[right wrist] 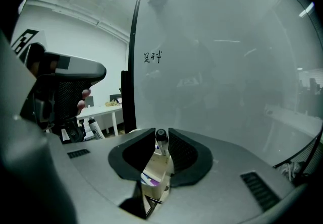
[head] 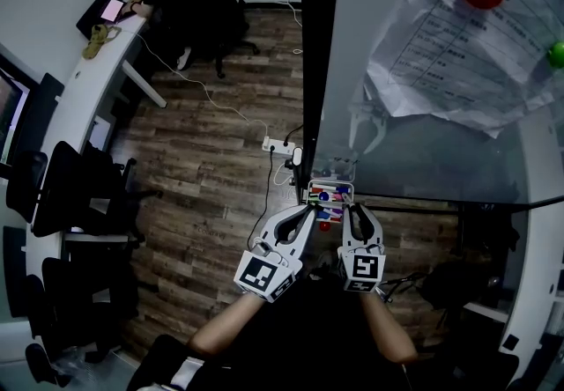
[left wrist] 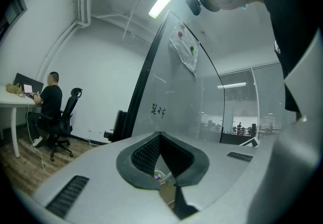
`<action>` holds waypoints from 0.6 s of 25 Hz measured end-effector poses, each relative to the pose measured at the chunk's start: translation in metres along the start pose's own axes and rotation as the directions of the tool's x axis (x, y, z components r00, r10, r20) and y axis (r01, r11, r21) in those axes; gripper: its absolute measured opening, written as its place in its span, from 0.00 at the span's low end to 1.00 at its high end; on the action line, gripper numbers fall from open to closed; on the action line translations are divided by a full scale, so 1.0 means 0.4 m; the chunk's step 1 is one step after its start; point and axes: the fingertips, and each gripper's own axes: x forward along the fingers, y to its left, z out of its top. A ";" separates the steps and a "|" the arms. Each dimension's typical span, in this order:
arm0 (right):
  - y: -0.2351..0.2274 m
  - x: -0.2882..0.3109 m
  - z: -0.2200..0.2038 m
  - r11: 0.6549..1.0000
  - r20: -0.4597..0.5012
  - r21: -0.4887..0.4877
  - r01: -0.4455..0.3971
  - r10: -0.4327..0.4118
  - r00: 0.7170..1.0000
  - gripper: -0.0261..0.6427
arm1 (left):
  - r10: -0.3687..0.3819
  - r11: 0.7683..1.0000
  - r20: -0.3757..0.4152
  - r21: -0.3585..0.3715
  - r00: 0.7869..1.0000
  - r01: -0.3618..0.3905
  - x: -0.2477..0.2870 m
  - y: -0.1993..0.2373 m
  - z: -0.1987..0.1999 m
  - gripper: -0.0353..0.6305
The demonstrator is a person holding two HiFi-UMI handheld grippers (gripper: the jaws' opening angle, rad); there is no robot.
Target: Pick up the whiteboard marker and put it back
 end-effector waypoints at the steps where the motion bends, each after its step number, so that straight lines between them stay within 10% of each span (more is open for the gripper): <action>1: 0.001 0.001 -0.001 1.000 0.000 -0.001 -0.002 0.002 1.000 0.16 | 0.001 1.000 -0.001 0.001 1.000 -0.001 -0.001 0.000 0.000 0.06; 15: 0.004 -0.014 0.000 1.000 0.018 -0.014 0.005 -0.005 1.000 0.16 | -0.003 1.000 0.013 0.001 1.000 0.003 -0.011 0.001 0.009 0.06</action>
